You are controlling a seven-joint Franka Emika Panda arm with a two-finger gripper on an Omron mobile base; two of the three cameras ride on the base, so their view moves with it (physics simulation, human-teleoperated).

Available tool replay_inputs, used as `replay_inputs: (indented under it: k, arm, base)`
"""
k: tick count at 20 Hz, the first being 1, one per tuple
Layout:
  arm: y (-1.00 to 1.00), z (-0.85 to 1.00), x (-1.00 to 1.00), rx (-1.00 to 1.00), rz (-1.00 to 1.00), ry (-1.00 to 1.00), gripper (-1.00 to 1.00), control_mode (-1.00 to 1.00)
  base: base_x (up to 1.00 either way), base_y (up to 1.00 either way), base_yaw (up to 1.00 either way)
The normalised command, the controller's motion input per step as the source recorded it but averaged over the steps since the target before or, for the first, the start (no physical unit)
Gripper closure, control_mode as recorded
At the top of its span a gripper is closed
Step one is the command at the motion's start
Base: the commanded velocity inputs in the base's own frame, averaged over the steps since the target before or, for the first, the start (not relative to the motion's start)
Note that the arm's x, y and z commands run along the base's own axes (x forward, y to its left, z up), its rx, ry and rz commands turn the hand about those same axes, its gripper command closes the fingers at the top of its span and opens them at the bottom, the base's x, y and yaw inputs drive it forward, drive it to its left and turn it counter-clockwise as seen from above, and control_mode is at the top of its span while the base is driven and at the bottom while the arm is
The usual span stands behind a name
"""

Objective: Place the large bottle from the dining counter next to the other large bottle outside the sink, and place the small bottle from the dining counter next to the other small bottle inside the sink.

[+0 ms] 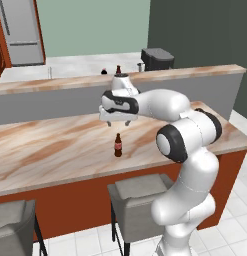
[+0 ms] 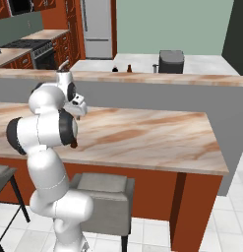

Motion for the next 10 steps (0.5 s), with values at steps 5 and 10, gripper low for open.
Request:
replay_inputs:
  k: [5,10]
  arm:
    - [0.0,-0.1,-0.12,0.0,0.0,0.0,-1.0,-1.0]
    - [0.01,-0.01,-0.22,0.0,0.0,0.0,-1.0,-1.0]
  base:
    - [0.0,0.0,0.0]
    - [0.0,0.0,0.0]
